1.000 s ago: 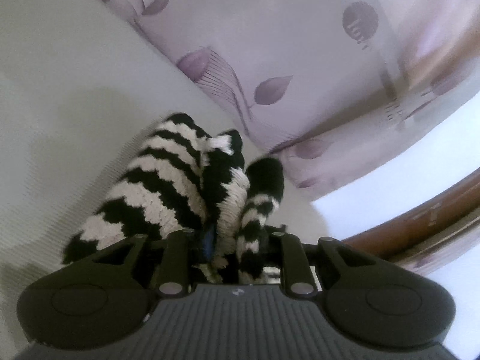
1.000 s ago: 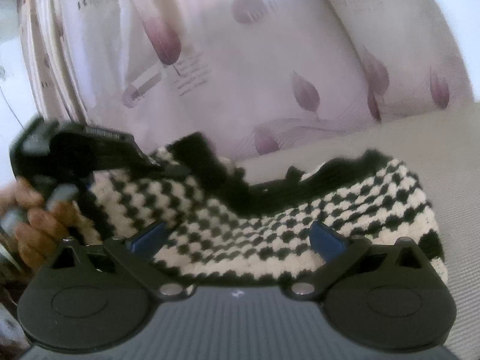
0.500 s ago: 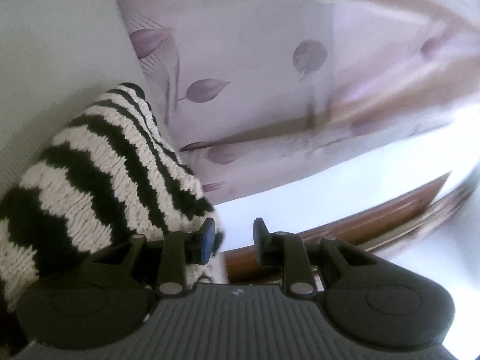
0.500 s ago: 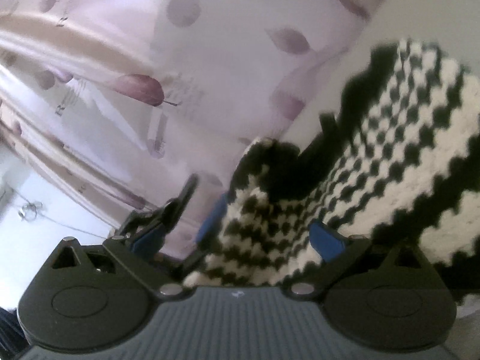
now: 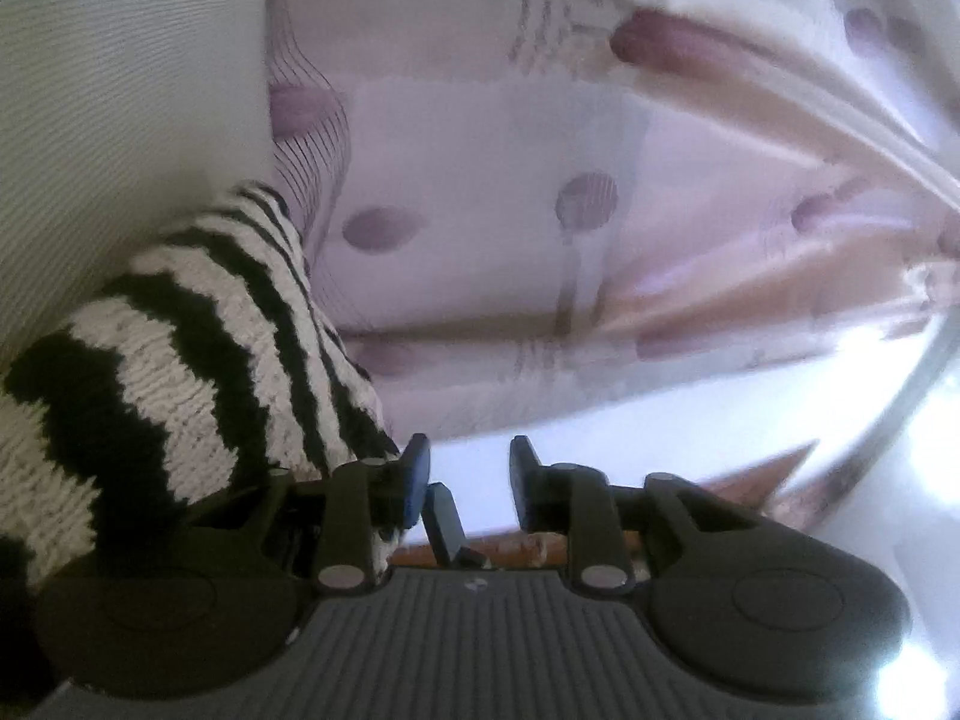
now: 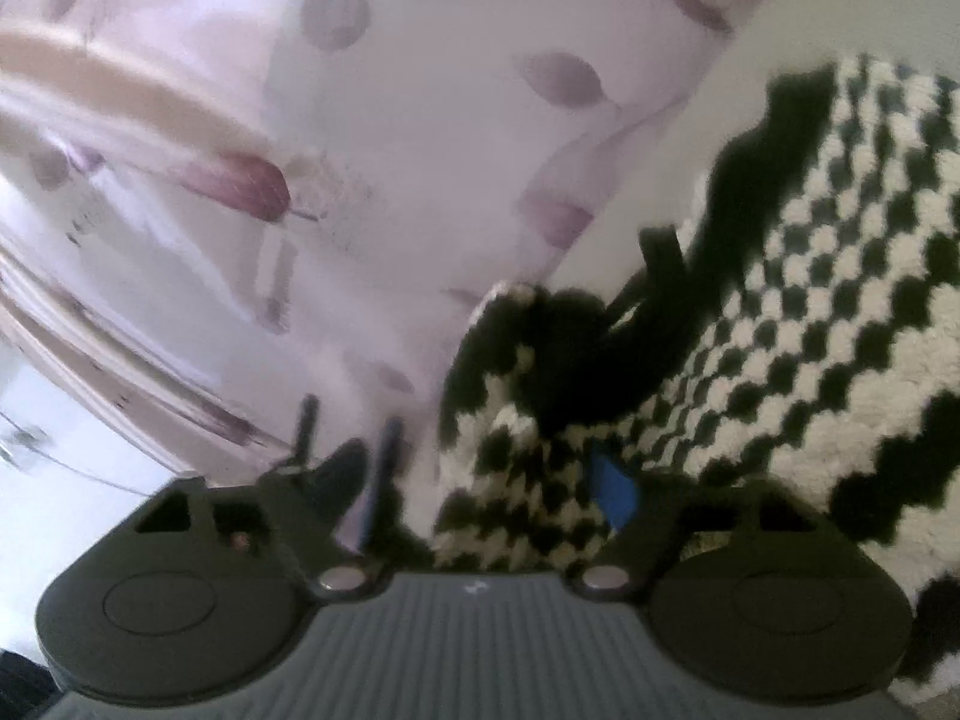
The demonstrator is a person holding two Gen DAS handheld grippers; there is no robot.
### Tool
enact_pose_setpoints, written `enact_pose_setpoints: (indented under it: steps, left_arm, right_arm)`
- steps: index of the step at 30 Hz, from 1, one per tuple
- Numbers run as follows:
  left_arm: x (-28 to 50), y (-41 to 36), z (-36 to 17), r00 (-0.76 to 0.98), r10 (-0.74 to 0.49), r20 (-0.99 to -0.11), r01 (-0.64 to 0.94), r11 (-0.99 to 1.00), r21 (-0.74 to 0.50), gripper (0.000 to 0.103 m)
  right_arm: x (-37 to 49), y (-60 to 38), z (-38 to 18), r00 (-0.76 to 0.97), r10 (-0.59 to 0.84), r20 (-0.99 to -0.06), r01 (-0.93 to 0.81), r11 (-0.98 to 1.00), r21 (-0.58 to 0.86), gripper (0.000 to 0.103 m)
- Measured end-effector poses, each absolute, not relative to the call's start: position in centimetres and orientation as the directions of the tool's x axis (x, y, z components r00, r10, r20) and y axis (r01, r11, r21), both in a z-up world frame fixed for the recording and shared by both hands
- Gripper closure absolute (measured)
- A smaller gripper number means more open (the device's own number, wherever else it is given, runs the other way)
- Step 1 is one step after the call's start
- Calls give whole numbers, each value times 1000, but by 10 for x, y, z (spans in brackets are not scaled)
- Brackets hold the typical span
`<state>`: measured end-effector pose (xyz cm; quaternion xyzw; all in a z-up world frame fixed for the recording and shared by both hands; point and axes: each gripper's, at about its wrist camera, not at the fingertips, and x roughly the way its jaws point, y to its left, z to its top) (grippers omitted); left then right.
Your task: Fold small clothes
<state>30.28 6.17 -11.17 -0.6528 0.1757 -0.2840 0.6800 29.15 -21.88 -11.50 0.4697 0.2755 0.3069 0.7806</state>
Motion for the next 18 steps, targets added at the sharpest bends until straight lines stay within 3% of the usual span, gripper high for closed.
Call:
enact_pose_setpoints:
  steps: [5,6,7,8,12,13,16,18]
  left_arm:
    - [299,74,-118,808,-570,149,131,-73,-989,72]
    - [300,81,-116,806,-565,174,130,-117,-984,67]
    - [298,86,-114,812,-555,181,130,-131,-983,51]
    - [297,91,-108,820,-548,166,127,-108,-986,40]
    - [297,106,-97,801,-584,129,107,-73,-992,38]
    - [295,112,-95,802,-586,116,97,-64,-993,32]
    - [291,120,-74,795,-602,-68,92,231,-969,31]
    - [284,123,-73,784,-607,-130,111,343,-933,31]
  right_arm:
    - [301,-203,-104,656,732,-183,-215,413,885,56]
    - [302,-203,-103,656,732,-186,-208,411,888,63]
    - [303,-202,-101,658,720,-222,-196,448,873,78]
    - [305,-201,-103,655,715,-244,-189,468,864,78]
    - [308,-201,-118,647,702,-296,-137,489,861,80]
    - [308,-201,-120,649,702,-293,-133,485,864,80]
    - [306,-204,-119,654,705,-275,-147,475,868,80]
    - [306,-207,-118,655,705,-270,-153,474,867,80]
